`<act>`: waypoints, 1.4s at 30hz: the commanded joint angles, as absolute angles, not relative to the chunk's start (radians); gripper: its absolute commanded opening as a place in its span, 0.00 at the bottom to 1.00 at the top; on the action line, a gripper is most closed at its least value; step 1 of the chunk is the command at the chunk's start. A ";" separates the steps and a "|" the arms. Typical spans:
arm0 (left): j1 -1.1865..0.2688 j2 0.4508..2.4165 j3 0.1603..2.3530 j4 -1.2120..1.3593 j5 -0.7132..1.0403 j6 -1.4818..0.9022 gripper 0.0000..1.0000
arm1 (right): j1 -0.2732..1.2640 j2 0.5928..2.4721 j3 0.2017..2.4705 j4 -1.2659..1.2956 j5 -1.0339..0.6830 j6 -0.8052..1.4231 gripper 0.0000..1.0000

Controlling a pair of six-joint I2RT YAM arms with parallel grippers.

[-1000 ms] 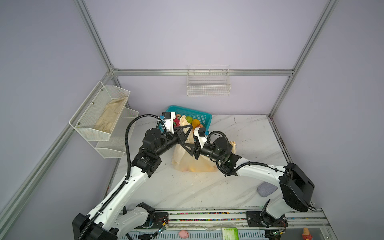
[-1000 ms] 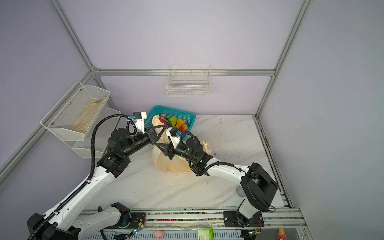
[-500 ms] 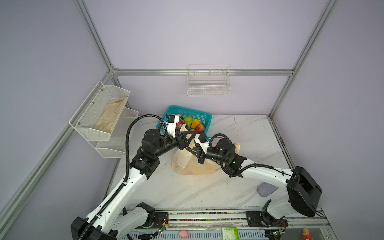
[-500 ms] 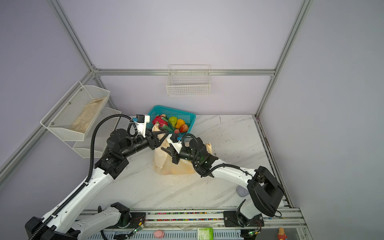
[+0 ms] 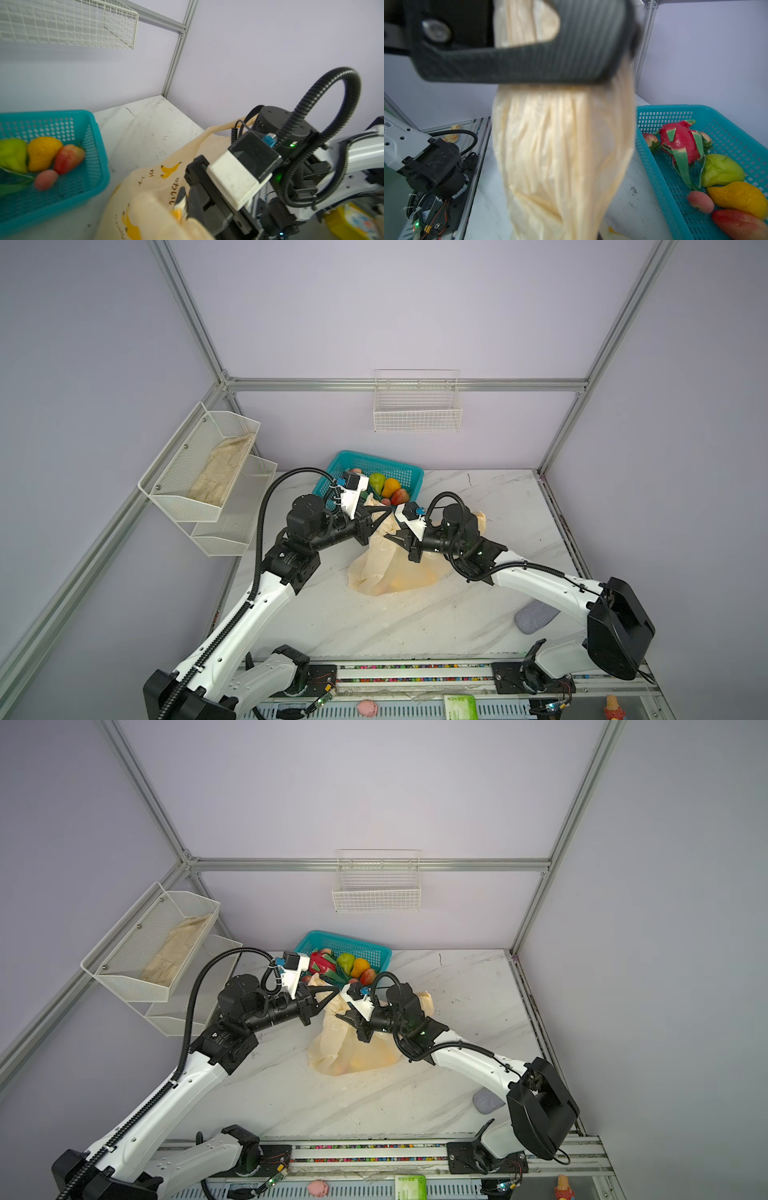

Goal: Place the fake fruits into the plastic bag and tie a complex knot

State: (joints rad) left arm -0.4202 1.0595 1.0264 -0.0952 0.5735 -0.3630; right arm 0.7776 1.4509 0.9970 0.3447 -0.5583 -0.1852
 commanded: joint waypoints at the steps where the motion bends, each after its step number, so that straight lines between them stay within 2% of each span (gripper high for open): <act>1: -0.417 1.058 1.140 -0.072 0.590 -0.399 0.00 | 0.778 1.413 1.026 0.307 -0.490 -0.170 0.21; 4: -0.417 1.055 1.142 -0.072 0.552 -0.470 0.00 | 0.813 1.380 0.984 0.404 -0.427 -0.095 0.46; 6: -0.417 1.051 1.136 -0.072 0.534 -0.520 0.00 | 0.848 1.378 0.956 0.475 -0.366 -0.059 0.55; 8: -0.417 1.043 1.121 -0.060 0.518 -0.571 0.00 | 0.884 1.352 0.942 0.537 -0.296 -0.013 0.69; 13: -0.419 1.015 1.086 -0.016 0.497 -0.662 0.00 | 0.960 1.368 0.918 0.679 -0.073 0.062 0.72; 18: -0.419 1.002 1.082 0.000 0.487 -0.723 0.00 | 1.037 1.453 0.942 0.761 0.206 0.039 0.65; 21: -0.419 0.999 1.078 0.012 0.488 -0.756 0.00 | 1.051 1.498 0.948 0.825 0.309 0.058 0.60; 26: -0.419 0.999 1.058 0.030 0.497 -0.789 0.00 | 1.074 1.591 0.975 0.880 0.441 0.088 0.64; 30: -0.417 1.007 1.061 0.025 0.493 -0.797 0.00 | 1.074 1.657 0.932 0.847 0.545 0.145 0.63; 33: -0.414 1.017 1.077 0.000 0.491 -0.778 0.00 | 1.074 1.662 0.874 0.849 0.527 0.147 0.61; 35: -0.413 1.031 1.093 -0.016 0.497 -0.764 0.00 | 1.074 1.636 0.854 0.853 0.484 0.117 0.63; 42: -0.403 1.069 1.119 -0.021 0.534 -0.740 0.00 | 1.051 1.495 0.875 0.784 0.186 -0.107 0.84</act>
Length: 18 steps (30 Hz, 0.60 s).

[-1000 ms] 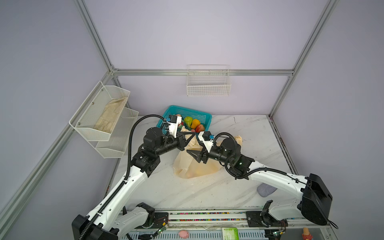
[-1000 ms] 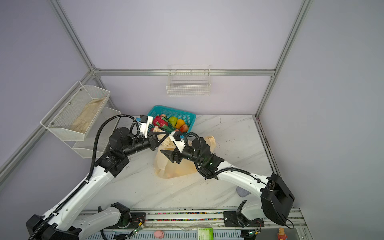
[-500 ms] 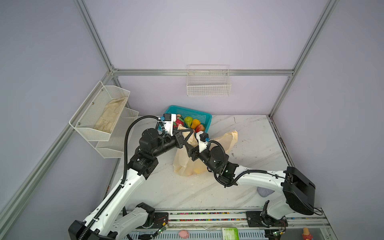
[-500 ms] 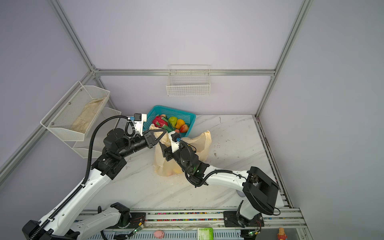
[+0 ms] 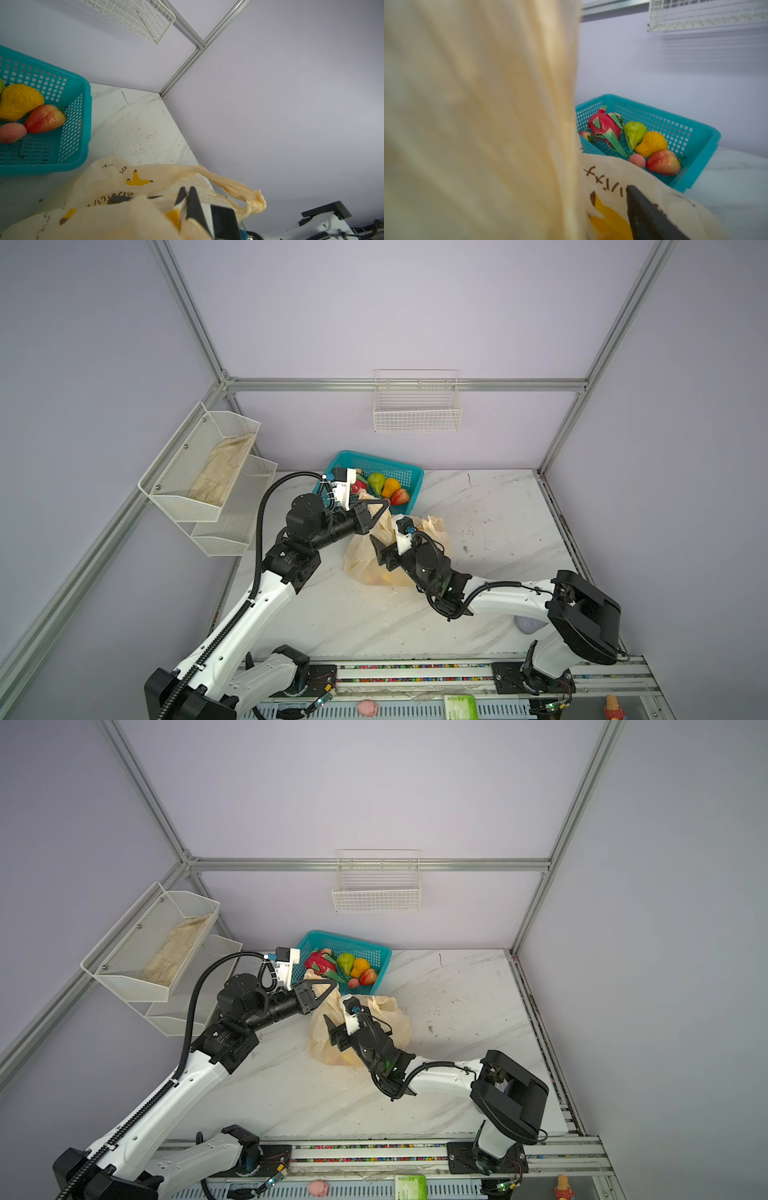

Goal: Place the fake fruits into the plastic bag and tie a complex knot

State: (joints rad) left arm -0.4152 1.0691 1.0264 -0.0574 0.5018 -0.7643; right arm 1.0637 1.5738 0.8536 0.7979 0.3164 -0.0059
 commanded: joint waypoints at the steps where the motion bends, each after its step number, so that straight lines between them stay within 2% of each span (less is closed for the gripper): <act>1: -0.402 1.074 1.125 -0.023 0.542 -0.736 0.00 | 1.034 1.475 0.873 0.777 0.130 -0.121 0.86; 6: -0.397 1.085 1.138 -0.022 0.567 -0.736 0.00 | 0.923 1.459 0.914 0.725 -0.129 -0.121 0.93; 12: -0.389 1.081 1.149 -0.016 0.587 -0.748 0.00 | 0.826 1.571 1.015 0.740 -0.480 -0.131 0.90; 14: -0.384 1.080 1.150 -0.006 0.598 -0.758 0.00 | 0.824 1.618 1.042 0.740 -0.553 -0.139 0.84; 18: -0.365 1.077 1.147 0.007 0.619 -0.779 0.00 | 0.807 1.657 1.023 0.740 -0.642 -0.127 0.49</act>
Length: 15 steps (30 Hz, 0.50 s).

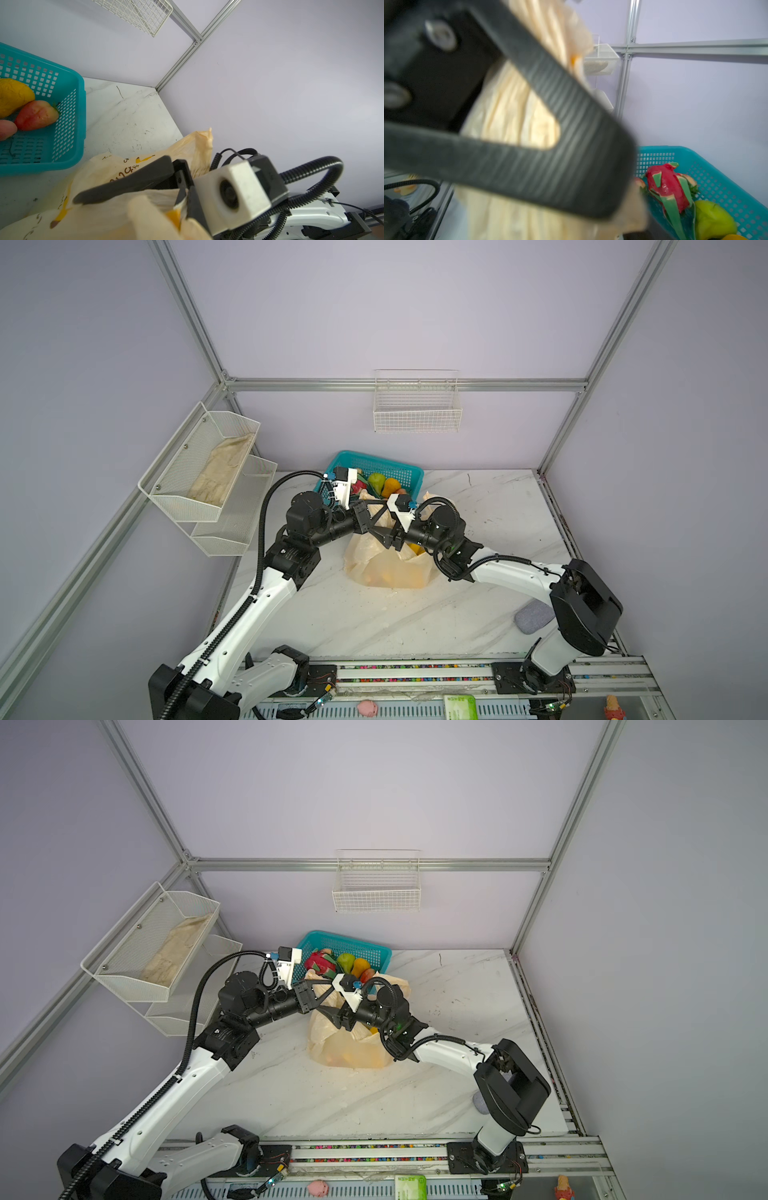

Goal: Place the fake fruits into the plastic bag and tie a complex knot

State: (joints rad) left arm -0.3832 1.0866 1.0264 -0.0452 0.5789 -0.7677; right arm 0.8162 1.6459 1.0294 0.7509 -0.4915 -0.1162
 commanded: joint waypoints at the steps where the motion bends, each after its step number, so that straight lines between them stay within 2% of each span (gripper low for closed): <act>1: -0.359 1.076 1.148 0.008 0.622 -0.782 0.00 | 0.804 1.654 1.000 0.741 -0.644 -0.125 0.40; 5: -0.341 1.080 1.147 0.018 0.634 -0.791 0.00 | 0.800 1.626 0.926 0.739 -0.625 -0.121 0.21; 8: -0.339 1.088 1.135 0.045 0.650 -0.812 0.00 | 0.799 1.592 0.904 0.721 -0.567 -0.123 0.18; 9: -0.339 1.088 1.128 0.059 0.653 -0.825 0.00 | 0.799 1.581 0.910 0.698 -0.537 -0.130 0.19; 12: -0.339 1.082 1.108 0.081 0.652 -0.851 0.00 | 0.802 1.556 0.942 0.652 -0.447 -0.089 0.32; 15: -0.340 1.070 1.087 0.096 0.640 -0.869 0.00 | 0.833 1.531 0.935 0.692 -0.348 -0.035 0.52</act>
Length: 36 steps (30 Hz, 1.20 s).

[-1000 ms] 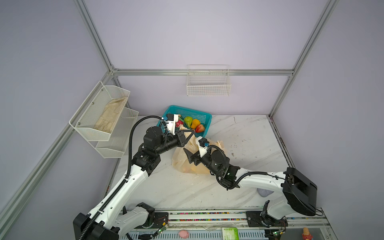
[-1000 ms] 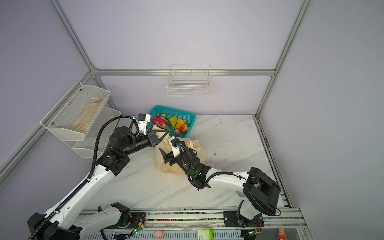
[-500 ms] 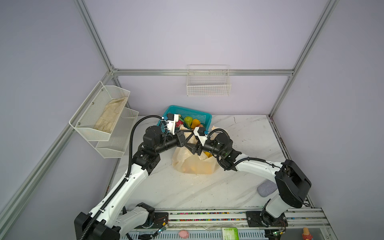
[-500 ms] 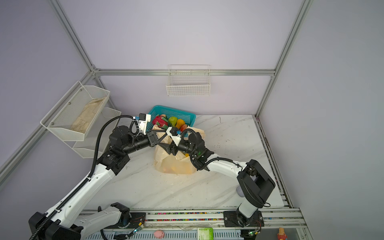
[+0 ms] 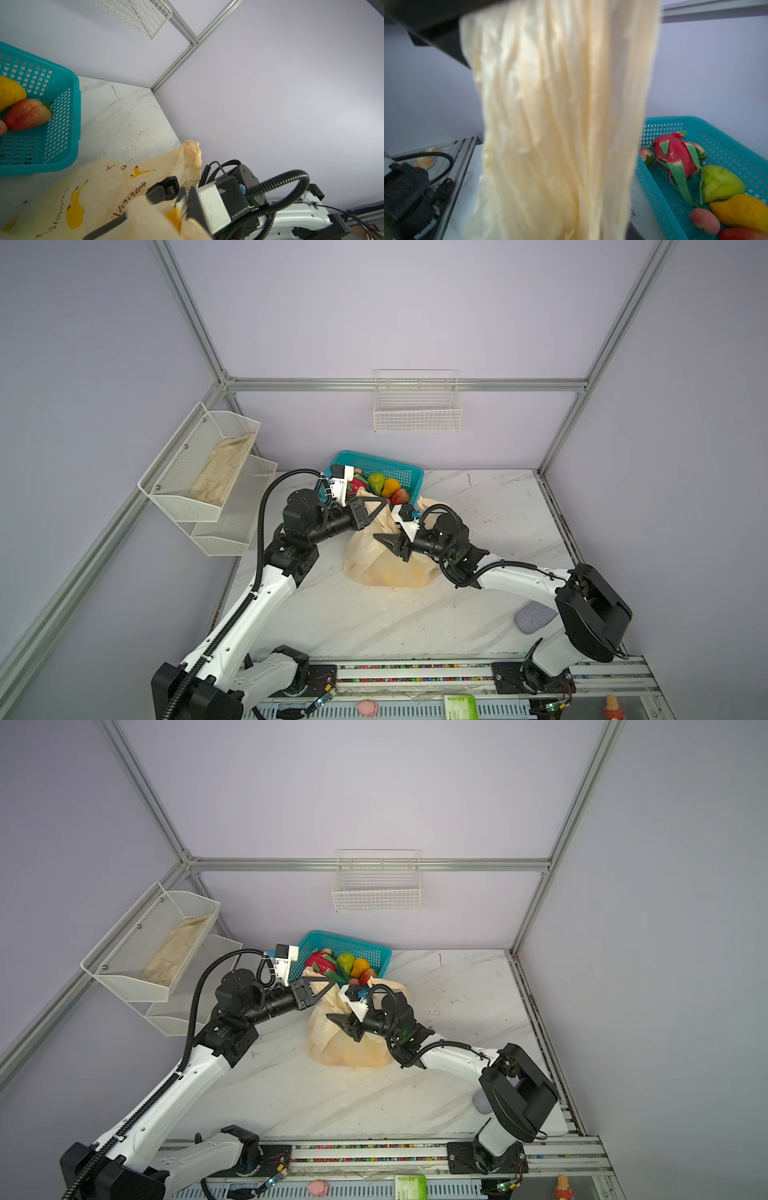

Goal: Place the fake fruits into the plastic bag and tie a complex knot

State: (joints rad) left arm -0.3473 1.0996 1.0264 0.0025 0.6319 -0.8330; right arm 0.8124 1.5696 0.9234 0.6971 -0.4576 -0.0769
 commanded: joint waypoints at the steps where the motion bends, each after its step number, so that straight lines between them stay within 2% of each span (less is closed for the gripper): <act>1: -0.341 1.066 1.080 0.103 0.637 -0.872 0.00 | 0.848 1.522 0.932 0.705 -0.303 -0.026 0.58; 4: -0.341 1.057 1.065 0.114 0.633 -0.879 0.00 | 0.889 1.516 0.926 0.751 -0.177 0.022 0.71; 7: -0.341 1.053 1.060 0.116 0.635 -0.885 0.00 | 0.945 1.536 0.944 0.773 -0.006 0.049 0.75; 13: -0.342 1.042 1.049 0.123 0.630 -0.906 0.00 | 1.028 1.618 1.006 0.835 0.375 0.098 0.74; 16: -0.342 1.037 1.045 0.123 0.626 -0.911 0.00 | 1.049 1.663 1.037 0.879 0.498 0.103 0.73; 26: -0.343 1.043 1.042 0.128 0.614 -0.920 0.00 | 1.063 1.766 1.096 0.987 0.666 0.095 0.76; 29: -0.343 1.046 1.044 0.131 0.607 -0.919 0.00 | 1.062 1.797 1.081 0.968 0.631 0.111 0.68; 32: -0.342 1.048 1.057 0.113 0.593 -0.910 0.00 | 1.061 1.802 1.022 0.952 0.609 0.112 0.46; 36: -0.341 1.055 1.091 0.069 0.581 -0.875 0.00 | 1.035 1.737 0.917 0.958 0.476 0.076 0.30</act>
